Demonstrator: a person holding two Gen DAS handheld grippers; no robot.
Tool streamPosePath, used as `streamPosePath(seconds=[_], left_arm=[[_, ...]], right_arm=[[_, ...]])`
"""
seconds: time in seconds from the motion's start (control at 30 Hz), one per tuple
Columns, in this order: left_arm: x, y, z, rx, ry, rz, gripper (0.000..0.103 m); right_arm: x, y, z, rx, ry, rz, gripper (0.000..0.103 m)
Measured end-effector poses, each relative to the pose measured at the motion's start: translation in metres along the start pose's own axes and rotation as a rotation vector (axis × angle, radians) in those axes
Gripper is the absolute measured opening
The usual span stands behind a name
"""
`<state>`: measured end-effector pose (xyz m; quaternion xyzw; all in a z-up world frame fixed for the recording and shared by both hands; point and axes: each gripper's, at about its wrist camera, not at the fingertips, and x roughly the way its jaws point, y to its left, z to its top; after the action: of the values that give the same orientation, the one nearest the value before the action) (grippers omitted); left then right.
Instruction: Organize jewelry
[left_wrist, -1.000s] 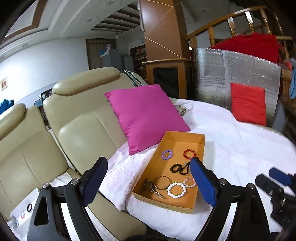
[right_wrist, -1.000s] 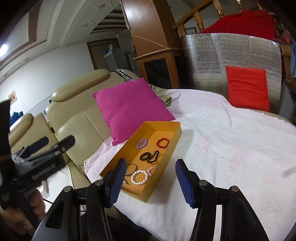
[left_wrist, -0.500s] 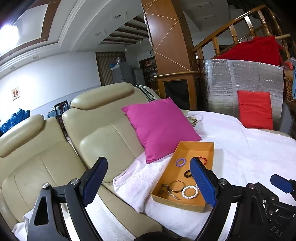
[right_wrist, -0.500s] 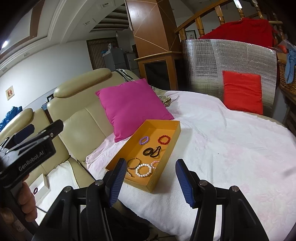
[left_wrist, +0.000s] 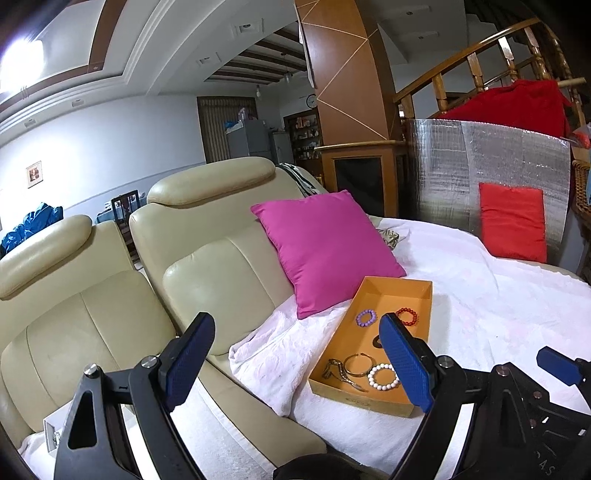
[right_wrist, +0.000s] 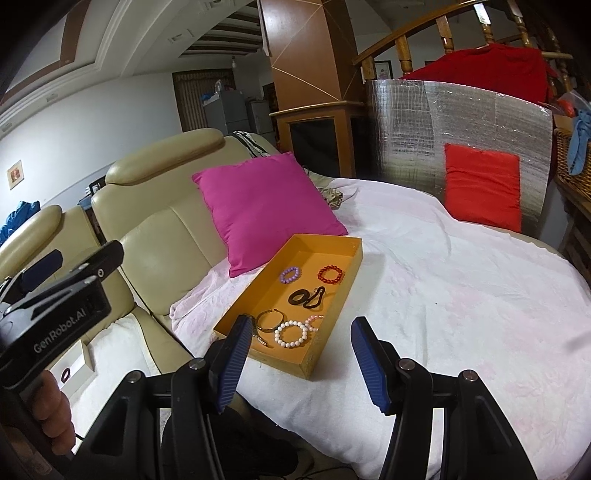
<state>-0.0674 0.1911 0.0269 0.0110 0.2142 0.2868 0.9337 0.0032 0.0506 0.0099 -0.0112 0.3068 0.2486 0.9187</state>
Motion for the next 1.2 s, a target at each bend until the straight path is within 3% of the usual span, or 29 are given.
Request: streamPosePath(seconds=[1.2], left_arm=[[0.017,0.021,-0.01,-0.035,0.036,0.02,0.091]], right_arm=[[0.021,0.017,0.001,-0.012,0.035,0.0,0.06]])
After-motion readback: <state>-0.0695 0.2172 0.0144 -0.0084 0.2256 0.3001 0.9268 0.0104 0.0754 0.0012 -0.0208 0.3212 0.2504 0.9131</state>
